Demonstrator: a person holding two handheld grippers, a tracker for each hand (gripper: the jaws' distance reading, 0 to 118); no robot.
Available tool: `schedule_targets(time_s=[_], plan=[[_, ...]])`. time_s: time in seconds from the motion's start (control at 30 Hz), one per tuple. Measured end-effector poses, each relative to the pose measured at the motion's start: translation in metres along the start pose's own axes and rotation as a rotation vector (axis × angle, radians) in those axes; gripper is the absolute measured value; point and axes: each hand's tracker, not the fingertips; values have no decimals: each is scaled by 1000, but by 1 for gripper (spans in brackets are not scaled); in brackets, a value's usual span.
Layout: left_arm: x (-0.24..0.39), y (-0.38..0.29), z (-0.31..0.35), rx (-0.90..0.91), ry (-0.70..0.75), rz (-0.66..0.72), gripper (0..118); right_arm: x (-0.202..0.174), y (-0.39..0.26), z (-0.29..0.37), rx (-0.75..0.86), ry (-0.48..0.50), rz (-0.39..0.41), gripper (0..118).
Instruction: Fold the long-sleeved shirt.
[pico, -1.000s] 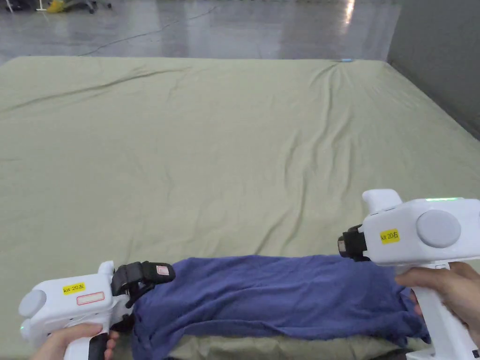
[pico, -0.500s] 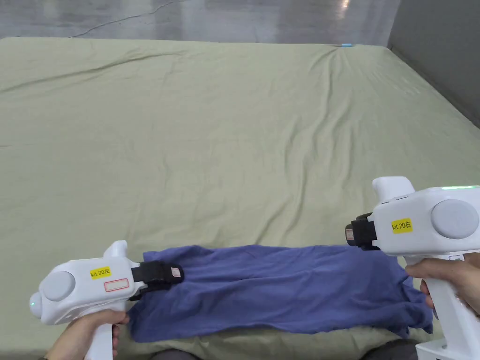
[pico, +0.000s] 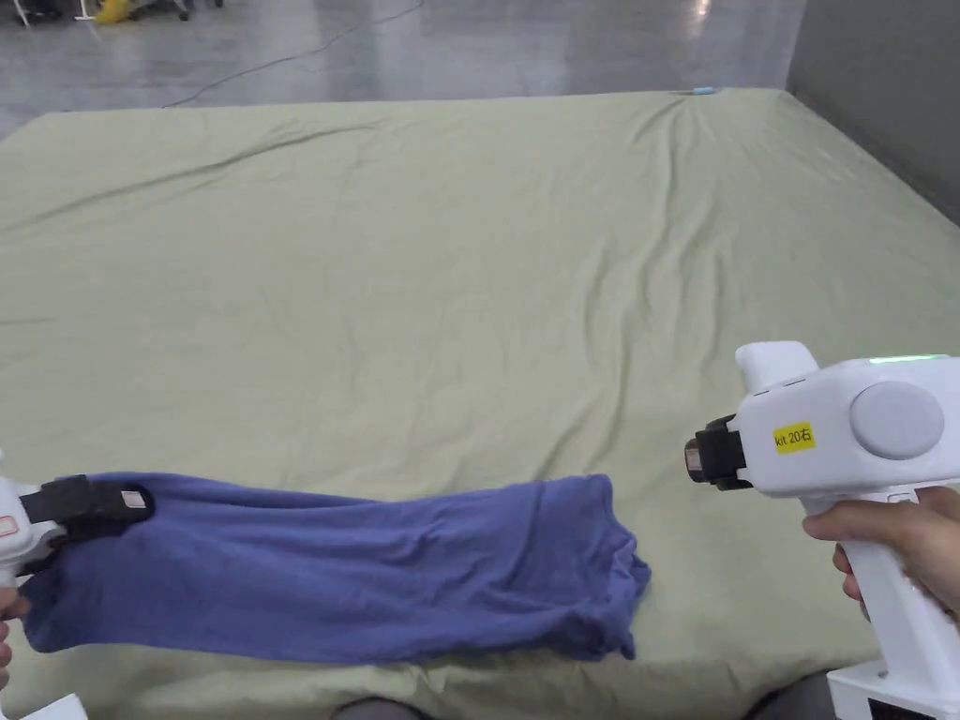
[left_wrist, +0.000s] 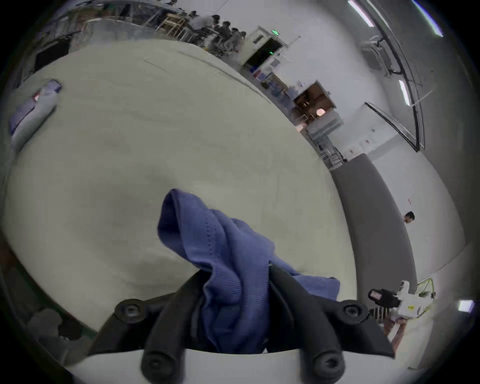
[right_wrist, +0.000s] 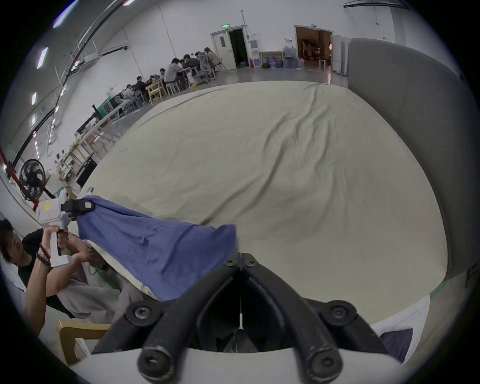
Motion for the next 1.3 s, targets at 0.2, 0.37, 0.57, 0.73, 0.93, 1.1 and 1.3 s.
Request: schedule_targets(time_s=[0.2,0.37,0.57,0.73,0.93,1.1,1.3], plan=[[102,-41,-8,-111,-253,91,8,-4,0,3,-3,8,36,0],[204,-86,-68,-277,-251,-103,8,4,-5,13,2,1,58,0],[248,-144,-171,-421,-147,-154,8,33,-16,22,16,-24,28,0],[249,-158,-195,-504,-237,-92,86,49,-21,22,1,-54,24,0],[255,-118,-139,-377,-217,-150,94,57,-25,19,-14,-40,25,0],[236,-97,-86,-196,-133,-222,7,54,-29,17,-17,-20,27,0],[240,-144,-93,-156,97,-454,1,48,-30,11,-36,-12,48,0]])
